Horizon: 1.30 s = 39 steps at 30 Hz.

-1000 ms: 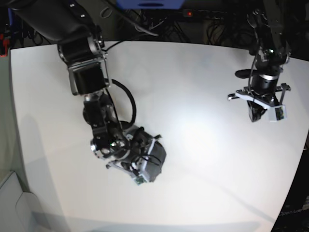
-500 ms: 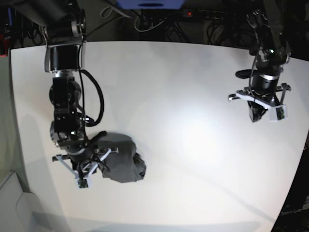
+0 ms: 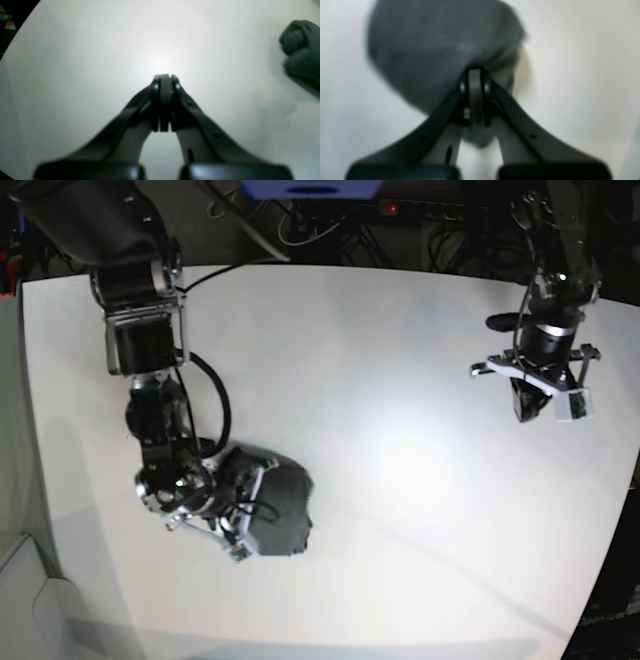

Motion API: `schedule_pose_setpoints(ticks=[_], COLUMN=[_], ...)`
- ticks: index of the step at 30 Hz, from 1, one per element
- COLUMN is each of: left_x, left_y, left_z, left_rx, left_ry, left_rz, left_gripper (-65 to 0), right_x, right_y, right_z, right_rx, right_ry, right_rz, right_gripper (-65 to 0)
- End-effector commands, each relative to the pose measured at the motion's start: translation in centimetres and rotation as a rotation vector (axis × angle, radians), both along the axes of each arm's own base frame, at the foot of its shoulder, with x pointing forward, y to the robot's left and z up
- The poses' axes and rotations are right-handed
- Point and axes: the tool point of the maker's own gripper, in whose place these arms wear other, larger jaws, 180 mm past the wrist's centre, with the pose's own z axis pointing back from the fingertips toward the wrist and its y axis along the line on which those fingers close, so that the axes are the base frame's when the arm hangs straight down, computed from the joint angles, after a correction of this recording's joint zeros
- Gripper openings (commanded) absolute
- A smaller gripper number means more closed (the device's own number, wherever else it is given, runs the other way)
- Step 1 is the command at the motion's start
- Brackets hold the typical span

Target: Layout the t-shirt on the table in an organized manner, then fold the t-shirt properly

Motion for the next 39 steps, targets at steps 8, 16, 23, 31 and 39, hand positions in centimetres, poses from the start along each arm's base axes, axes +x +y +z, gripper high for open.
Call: schedule_pose_setpoints(ticks=[8, 16, 23, 31, 39], left_x=[0.2, 0.1, -0.3, -0.3, -0.2], left_y=[1.8, 1.6, 1.4, -1.6, -3.4], left_z=[1.7, 1.5, 1.0, -0.5, -0.9], left_rx=[0.032, 0.027, 0.023, -0.020, -0.067], left_ry=[-0.054, -0.048, -0.029, 0.006, 0.006], left_rz=[0.045, 0.043, 0.039, -0.025, -0.035], left_gripper=[-64.8, -64.8, -64.8, -64.7, -64.6], right_x=[-1.0, -1.2, -1.1, -1.3, -4.0], right_y=[2.9, 3.8, 3.6, 3.4, 3.1], right_z=[7.0, 6.8, 4.2, 3.5, 3.0], right_rx=[-0.028, -0.013, -0.019, -0.024, -0.024], right_ry=[-0.166, -0.155, -0.071, -0.051, -0.067], right_rz=[0.128, 0.133, 0.133, 0.128, 0.128], right_gripper=[-65.0, -65.0, -65.0, -65.0, -60.6])
